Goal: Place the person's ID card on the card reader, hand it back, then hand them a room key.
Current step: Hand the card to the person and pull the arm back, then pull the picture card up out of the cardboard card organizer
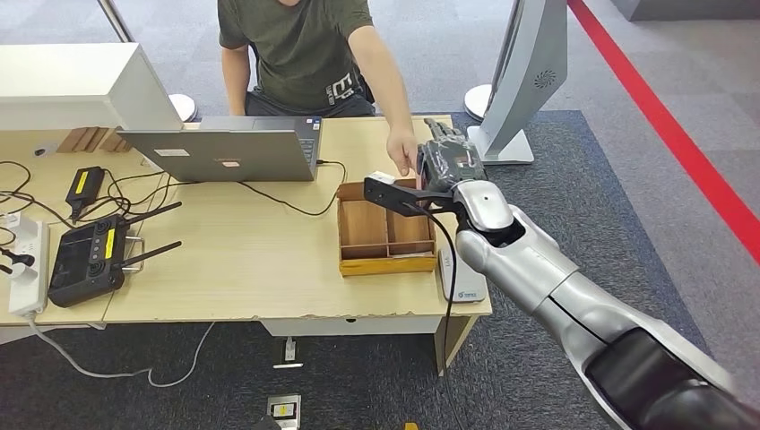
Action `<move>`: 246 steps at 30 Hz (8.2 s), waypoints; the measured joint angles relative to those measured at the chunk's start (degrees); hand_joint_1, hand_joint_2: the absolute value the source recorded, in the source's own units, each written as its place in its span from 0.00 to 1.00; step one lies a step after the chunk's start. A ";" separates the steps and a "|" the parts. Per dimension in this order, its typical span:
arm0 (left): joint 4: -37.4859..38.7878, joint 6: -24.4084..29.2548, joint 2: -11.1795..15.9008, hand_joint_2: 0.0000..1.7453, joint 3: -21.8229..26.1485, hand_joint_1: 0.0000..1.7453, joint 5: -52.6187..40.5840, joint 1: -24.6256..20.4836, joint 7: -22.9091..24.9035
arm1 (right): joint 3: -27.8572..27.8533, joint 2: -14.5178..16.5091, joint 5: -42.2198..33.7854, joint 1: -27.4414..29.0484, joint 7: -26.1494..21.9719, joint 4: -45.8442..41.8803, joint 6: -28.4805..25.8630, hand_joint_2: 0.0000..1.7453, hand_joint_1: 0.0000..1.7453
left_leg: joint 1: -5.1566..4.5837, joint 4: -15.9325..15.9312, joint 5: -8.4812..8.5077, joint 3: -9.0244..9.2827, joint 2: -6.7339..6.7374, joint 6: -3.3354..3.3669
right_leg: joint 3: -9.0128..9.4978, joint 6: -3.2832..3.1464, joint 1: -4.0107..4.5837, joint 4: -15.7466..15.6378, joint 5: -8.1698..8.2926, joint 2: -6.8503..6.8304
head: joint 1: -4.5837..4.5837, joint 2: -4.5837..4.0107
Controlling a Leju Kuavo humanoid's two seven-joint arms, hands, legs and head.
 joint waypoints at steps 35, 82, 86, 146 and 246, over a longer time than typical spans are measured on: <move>1.25 3.84 0.24 0.00 0.45 0.00 2.03 4.87 0.01 | -11.91 -20.07 -6.98 17.03 8.68 -31.18 5.99 0.00 0.00 | -0.01 0.03 -0.05 0.06 0.02 0.04 | 0.03 0.00 -0.01 -0.08 0.00 0.03 | -0.01 -0.01; 2.31 7.44 1.46 0.00 4.76 0.00 9.95 7.35 -3.21 | -9.26 -9.87 -0.59 42.29 -2.44 -47.44 -19.95 1.00 0.00 | 0.04 -0.04 -0.10 0.05 -0.01 0.01 | 0.11 -0.04 0.04 -0.06 -0.08 0.01 | 0.01 -0.01; 2.31 7.67 1.45 0.00 4.76 0.00 9.91 7.33 -3.33 | -7.88 -7.14 5.23 41.34 -0.42 -44.32 -16.93 1.00 0.00 | 0.04 -0.05 -0.09 0.06 0.00 0.00 | 0.10 -0.04 0.04 -0.05 -0.08 0.01 | 0.01 -0.01; 2.39 7.02 1.53 0.00 4.72 0.00 12.01 7.29 -0.04 | -10.98 10.82 26.04 27.45 6.05 -12.60 -5.23 1.00 0.00 | 0.04 -0.04 -0.07 0.06 0.00 -0.01 | 0.08 -0.05 0.05 -0.04 -0.07 0.01 | 0.01 -0.01; 2.20 6.40 0.80 0.00 2.23 0.00 11.25 6.94 -2.00 | -13.38 9.22 31.32 30.48 4.64 -7.75 -7.29 1.00 0.00 | 0.04 -0.03 -0.07 0.07 0.01 -0.01 | 0.06 -0.06 0.05 -0.05 -0.07 0.02 | 0.01 -0.01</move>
